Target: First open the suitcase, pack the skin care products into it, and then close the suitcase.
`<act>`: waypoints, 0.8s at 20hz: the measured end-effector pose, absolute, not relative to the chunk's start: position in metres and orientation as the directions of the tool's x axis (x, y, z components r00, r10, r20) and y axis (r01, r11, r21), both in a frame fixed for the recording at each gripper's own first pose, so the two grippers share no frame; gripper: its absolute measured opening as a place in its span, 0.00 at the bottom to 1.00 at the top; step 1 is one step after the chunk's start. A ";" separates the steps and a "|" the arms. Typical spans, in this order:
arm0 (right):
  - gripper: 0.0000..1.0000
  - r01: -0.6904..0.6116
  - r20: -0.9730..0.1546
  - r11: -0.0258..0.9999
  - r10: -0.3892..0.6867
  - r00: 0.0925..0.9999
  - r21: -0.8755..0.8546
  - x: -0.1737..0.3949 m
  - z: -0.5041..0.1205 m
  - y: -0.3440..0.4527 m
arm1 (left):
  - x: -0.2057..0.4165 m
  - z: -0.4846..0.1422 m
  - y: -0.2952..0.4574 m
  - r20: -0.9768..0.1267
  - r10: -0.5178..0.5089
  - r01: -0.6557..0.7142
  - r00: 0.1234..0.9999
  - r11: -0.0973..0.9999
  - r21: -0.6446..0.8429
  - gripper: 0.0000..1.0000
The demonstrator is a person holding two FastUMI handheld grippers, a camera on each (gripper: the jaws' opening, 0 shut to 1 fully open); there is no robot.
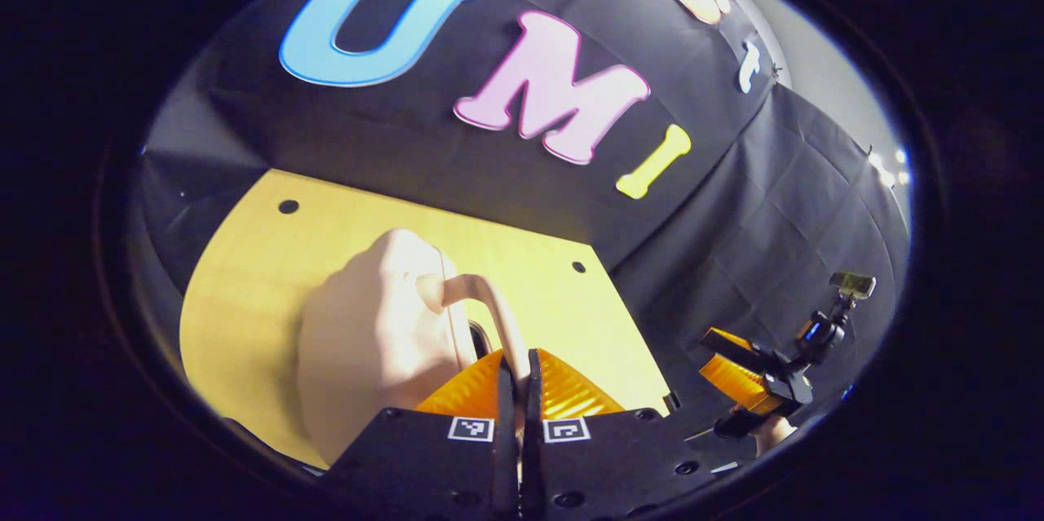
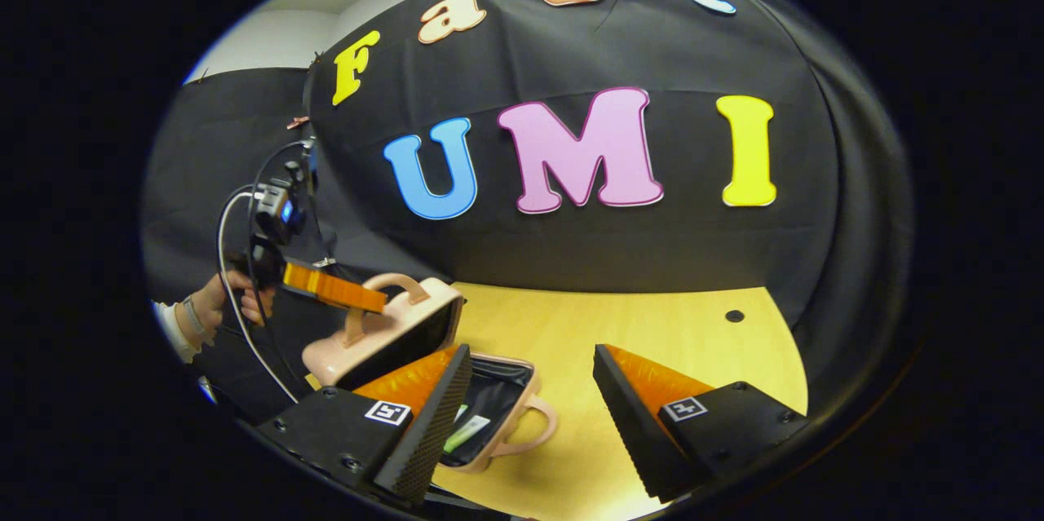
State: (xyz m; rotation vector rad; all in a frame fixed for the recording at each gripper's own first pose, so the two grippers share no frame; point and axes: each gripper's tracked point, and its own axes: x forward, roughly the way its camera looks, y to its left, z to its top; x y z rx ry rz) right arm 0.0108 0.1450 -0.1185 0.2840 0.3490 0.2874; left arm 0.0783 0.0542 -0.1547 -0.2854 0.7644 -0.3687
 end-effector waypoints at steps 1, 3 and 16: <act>0.95 -0.217 -0.290 0.923 0.313 0.905 0.317 0.001 -0.113 0.137 | 0.081 -0.175 0.033 -0.638 -0.441 0.227 0.631 0.891 -0.392 0.08; 0.95 -0.192 -0.297 0.934 0.283 0.912 0.302 -0.011 -0.114 0.120 | 0.086 -0.219 0.003 -0.667 -0.454 0.245 0.591 0.889 -0.388 0.08; 0.95 -0.101 -0.277 0.949 0.187 0.942 0.297 -0.052 -0.104 0.036 | 0.098 -0.262 -0.040 -0.706 -0.218 0.186 0.674 0.975 -0.124 0.60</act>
